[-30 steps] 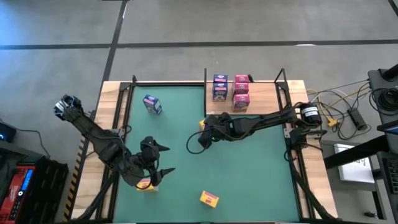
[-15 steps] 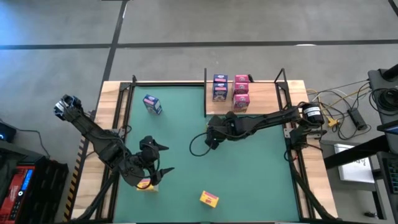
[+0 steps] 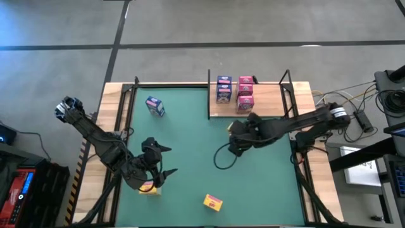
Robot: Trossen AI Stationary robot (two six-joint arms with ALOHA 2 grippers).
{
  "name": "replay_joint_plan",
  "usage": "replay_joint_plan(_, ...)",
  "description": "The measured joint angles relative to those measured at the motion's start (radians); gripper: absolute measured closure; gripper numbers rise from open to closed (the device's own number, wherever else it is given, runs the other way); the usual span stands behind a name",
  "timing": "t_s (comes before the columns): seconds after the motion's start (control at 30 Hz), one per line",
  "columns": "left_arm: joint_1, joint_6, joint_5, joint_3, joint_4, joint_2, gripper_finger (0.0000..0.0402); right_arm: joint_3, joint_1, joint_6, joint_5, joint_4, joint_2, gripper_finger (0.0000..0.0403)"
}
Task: Stack cereal on shelf
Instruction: Put the right yellow cereal box onto the shelf
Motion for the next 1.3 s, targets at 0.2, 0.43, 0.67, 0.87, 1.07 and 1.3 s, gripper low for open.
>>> replay_joint_plan(0.2,0.000,0.000,-0.001,0.000,0.002,0.000,0.0003,-0.001,0.015,0.089,0.019,-0.187,-0.082,0.0234)
replay_joint_plan(0.43,0.000,0.000,-0.036,0.000,0.001,0.000,0.0003,-0.011,0.015,0.159,0.029,-0.298,-0.159,0.0234)
replay_joint_plan(0.67,0.000,0.000,-0.051,0.000,0.001,0.001,0.0003,-0.065,0.020,0.155,0.021,-0.332,-0.195,0.0234)
replay_joint_plan(0.87,0.000,0.000,-0.074,0.000,0.002,0.001,0.0003,-0.188,0.022,0.080,0.028,-0.305,-0.223,0.0234)
replay_joint_plan(1.07,0.000,0.000,-0.108,0.000,0.009,0.001,0.0003,-0.341,0.022,-0.022,0.026,-0.155,-0.266,0.0234)
replay_joint_plan(1.3,0.000,0.000,-0.127,0.000,0.017,0.001,0.0003,-0.455,0.022,-0.071,0.026,-0.074,-0.298,0.0234)
